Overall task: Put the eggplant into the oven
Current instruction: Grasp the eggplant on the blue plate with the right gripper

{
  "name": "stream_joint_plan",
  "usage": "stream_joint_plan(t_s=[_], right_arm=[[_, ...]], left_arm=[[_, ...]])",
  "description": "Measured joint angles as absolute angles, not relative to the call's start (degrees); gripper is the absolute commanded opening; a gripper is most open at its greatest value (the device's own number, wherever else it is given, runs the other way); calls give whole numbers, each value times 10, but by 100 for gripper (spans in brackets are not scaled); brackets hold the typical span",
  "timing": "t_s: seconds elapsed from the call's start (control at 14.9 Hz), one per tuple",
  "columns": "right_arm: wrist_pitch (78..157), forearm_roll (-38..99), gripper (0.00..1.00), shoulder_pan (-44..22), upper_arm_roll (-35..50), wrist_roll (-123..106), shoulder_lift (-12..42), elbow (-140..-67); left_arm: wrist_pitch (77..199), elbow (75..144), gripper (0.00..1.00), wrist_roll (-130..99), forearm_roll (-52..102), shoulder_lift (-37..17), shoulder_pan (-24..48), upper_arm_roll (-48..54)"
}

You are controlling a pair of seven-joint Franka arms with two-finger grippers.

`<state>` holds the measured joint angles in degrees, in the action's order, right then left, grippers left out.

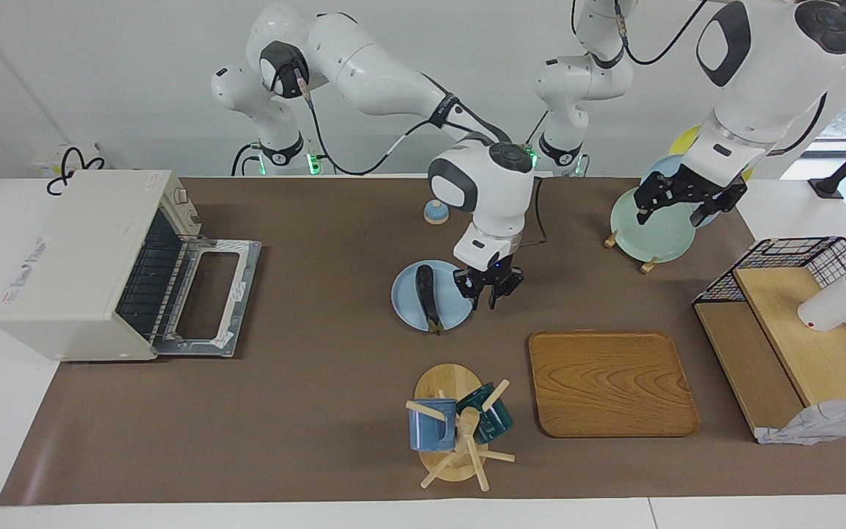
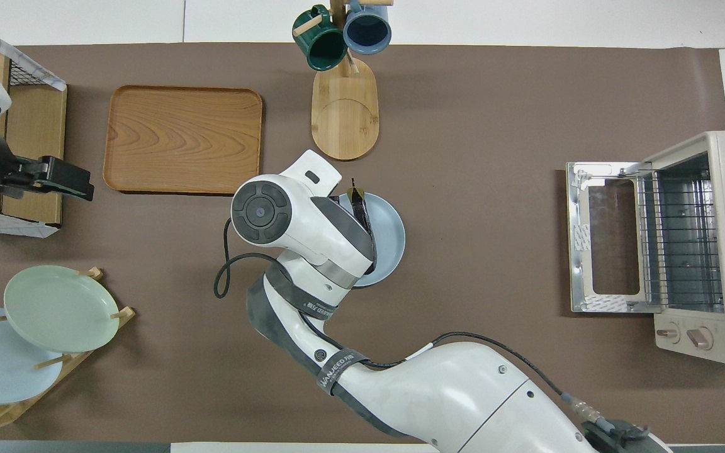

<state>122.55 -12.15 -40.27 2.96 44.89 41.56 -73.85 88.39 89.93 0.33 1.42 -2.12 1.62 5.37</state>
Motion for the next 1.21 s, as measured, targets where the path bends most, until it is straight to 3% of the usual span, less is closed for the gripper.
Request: stream_joint_plan(t_s=[0.34, 1.21], right_arm=[[1239, -121, 35, -412, 30, 460, 397, -771], [1240, -121, 33, -426, 31, 503, 365, -846]], left_arm=[[904, 949, 100, 3, 14, 1, 36, 42], [879, 915, 100, 3, 14, 3, 50, 26]])
